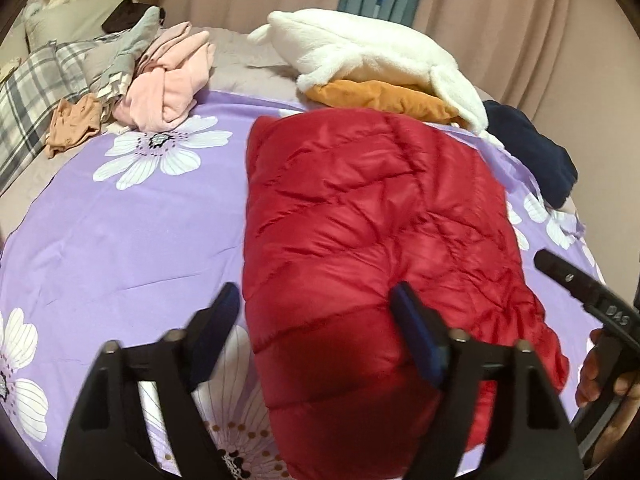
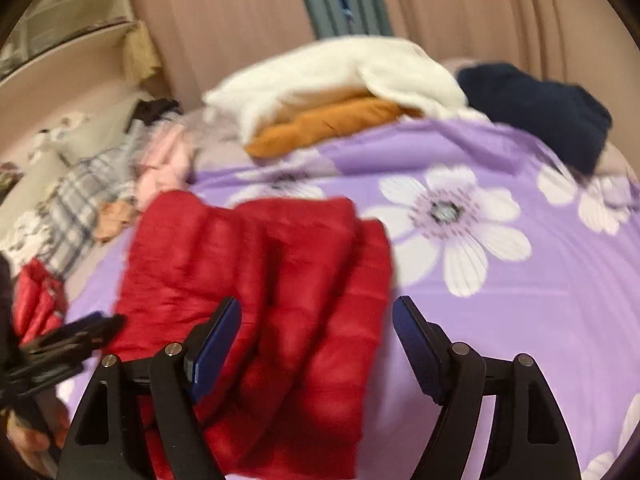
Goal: Fold large clothes
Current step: 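Lower the folded jacket onto the bed and open both grippers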
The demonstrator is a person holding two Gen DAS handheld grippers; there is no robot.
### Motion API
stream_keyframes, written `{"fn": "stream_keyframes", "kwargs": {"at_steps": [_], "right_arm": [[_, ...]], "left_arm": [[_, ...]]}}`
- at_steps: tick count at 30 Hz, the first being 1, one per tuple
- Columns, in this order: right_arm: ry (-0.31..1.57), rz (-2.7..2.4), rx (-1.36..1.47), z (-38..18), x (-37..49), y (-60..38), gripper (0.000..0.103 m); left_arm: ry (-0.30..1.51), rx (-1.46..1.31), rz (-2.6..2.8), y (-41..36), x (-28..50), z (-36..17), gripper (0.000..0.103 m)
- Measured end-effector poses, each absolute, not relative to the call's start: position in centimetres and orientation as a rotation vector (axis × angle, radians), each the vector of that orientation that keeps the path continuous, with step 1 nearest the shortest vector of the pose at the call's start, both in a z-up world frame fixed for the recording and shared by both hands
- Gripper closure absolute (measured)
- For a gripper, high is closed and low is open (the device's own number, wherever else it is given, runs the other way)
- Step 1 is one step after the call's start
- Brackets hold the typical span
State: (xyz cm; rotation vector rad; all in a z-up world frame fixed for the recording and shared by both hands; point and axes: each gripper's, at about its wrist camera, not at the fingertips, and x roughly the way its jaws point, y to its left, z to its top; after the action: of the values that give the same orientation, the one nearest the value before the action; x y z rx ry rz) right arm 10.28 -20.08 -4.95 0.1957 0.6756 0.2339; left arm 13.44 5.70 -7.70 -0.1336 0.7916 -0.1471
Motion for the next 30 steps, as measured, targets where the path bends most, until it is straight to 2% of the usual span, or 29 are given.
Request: {"fn": "stream_keyframes", "kwargs": {"at_steps": [6,11,15,21,24,25,26,27,28,29,30], "right_arm": [[0.602,0.371,0.176,-3.2,8.6,-17.9,0.028],[0.635,0.463,0.087,-4.3,8.5,-15.1,0.061],[0.710,0.457,0.013,-6.7,9.2,-13.6,0.067],[0.783,0.425,0.013,-9.0,10.4,-13.4,0.067],[0.766,0.424,0.038,-7.6,9.2,-13.9,0.066],[0.751,0.423,0.040,-6.9,8.6,-14.1,0.065],[0.739,0.406,0.032,-6.2,8.0,-14.3,0.057],[0.732,0.383,0.022,-5.6,7.4,-14.4,0.050],[0.726,0.367,0.018,-5.2,7.0,-14.5,0.039],[0.716,0.360,0.023,-4.6,6.4,-14.7,0.032],[0.706,0.355,0.030,-4.1,5.7,-15.0,0.030]], "left_arm": [[0.790,-0.093,-0.167,4.6,12.9,-7.6,0.050],[0.789,-0.050,-0.166,3.5,12.4,-7.8,0.055],[0.802,-0.019,-0.166,2.8,12.4,-8.8,0.055],[0.824,0.002,-0.166,2.5,12.8,-9.7,0.055],[0.812,-0.018,-0.148,3.0,12.2,-8.6,0.050],[0.807,-0.026,-0.142,3.2,11.9,-8.1,0.046],[0.798,-0.031,-0.130,3.4,11.4,-7.6,0.042],[0.787,-0.030,-0.117,3.5,11.0,-7.1,0.033],[0.775,-0.029,-0.109,3.7,10.5,-6.5,0.025],[0.759,-0.028,-0.103,3.8,9.8,-5.9,0.021],[0.745,-0.025,-0.100,3.9,9.1,-5.2,0.015]]}}
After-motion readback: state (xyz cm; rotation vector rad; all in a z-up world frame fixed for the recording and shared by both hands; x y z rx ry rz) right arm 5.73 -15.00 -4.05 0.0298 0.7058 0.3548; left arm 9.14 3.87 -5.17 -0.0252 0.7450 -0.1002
